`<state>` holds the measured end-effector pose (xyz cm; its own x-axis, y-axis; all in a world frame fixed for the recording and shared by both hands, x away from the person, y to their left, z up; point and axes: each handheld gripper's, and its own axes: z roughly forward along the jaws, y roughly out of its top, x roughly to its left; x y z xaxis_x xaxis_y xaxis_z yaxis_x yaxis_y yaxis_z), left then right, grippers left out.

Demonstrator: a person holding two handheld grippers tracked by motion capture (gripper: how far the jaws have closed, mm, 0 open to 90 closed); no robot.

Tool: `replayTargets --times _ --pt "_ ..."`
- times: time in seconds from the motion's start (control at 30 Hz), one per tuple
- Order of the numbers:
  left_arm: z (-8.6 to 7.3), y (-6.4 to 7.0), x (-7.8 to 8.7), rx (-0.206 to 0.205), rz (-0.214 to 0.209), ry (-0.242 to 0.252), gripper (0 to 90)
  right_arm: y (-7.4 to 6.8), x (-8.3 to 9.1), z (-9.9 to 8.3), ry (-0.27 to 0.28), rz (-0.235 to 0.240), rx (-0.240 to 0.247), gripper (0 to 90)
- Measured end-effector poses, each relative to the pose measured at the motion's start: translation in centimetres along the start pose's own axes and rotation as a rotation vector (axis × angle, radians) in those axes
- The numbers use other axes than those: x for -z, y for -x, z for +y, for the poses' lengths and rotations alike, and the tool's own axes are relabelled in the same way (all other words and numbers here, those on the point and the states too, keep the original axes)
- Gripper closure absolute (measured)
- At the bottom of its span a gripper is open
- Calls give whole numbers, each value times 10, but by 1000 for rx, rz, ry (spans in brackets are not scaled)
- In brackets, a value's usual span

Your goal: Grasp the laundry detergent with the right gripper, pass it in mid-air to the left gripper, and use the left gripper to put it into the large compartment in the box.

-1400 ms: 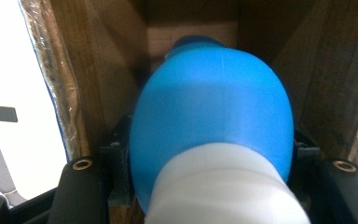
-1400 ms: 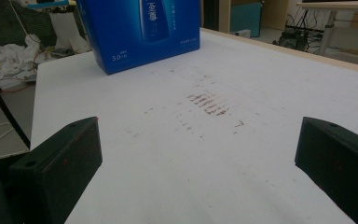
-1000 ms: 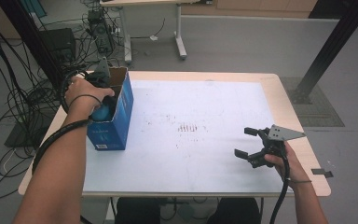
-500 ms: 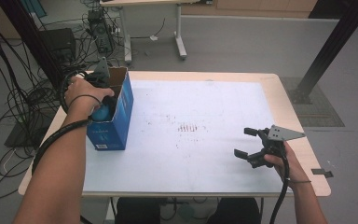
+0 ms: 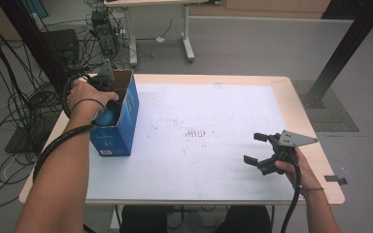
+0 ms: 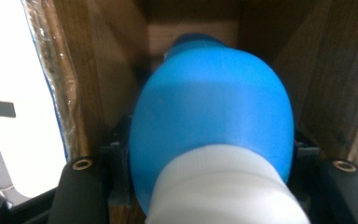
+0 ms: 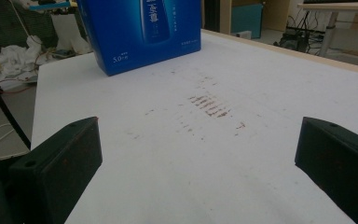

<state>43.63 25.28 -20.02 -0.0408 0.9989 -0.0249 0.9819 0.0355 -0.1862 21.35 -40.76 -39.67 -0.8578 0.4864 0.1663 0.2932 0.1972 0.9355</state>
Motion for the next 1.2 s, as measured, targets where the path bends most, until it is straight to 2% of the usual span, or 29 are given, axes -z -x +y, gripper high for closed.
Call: replayTargets --times 1.2 --pt "-4 -2 -1 4 -5 20 373 0 -2 -1 8 4 -1 4"
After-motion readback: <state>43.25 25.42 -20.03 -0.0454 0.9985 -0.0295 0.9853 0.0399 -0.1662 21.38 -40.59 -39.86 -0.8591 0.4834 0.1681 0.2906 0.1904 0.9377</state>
